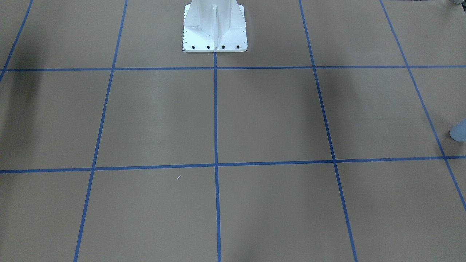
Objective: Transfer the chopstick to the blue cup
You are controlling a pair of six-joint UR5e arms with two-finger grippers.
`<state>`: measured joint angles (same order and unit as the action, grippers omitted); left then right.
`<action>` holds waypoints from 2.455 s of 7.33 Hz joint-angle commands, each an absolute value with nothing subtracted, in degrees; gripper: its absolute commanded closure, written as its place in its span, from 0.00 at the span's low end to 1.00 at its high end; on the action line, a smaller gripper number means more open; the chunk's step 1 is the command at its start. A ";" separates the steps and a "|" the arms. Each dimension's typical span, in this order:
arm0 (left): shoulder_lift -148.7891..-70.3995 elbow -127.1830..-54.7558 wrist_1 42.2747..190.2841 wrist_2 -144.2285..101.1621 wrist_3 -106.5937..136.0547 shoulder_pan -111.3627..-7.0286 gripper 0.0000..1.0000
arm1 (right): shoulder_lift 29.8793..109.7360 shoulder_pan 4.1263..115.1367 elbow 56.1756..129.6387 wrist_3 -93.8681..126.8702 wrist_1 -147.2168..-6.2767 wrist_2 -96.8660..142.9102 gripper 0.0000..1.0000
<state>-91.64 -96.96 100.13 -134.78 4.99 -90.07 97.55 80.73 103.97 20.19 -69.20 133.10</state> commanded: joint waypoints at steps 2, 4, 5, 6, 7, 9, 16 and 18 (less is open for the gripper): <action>-89.47 -90.04 105.88 -133.69 5.01 -87.37 0.02 | 97.73 72.43 109.33 34.44 -68.64 130.52 0.00; -89.56 -79.94 117.81 -132.80 5.45 -85.09 0.02 | 97.82 72.25 109.25 34.45 -68.64 130.26 0.00; -89.56 -79.20 118.56 -132.80 5.45 -83.95 0.02 | 97.82 72.25 109.07 34.45 -68.64 130.25 0.00; -89.56 -78.23 118.74 -132.80 5.45 -82.98 0.02 | 97.82 72.16 109.07 34.45 -68.64 130.17 0.00; -90.08 -77.61 118.74 -132.80 5.45 -81.75 0.02 | 97.82 72.16 108.99 34.45 -68.64 130.17 0.00; -90.18 -76.73 118.83 -132.45 5.27 -79.55 0.04 | 97.82 72.07 108.90 34.45 -68.64 129.99 0.00; -90.62 -76.53 119.01 -133.06 4.92 -77.78 1.00 | 97.91 71.72 108.81 34.45 -68.64 129.37 0.00; -90.88 -83.81 111.32 -133.85 4.92 -79.18 1.00 | 97.91 71.72 108.81 34.45 -68.64 129.37 0.00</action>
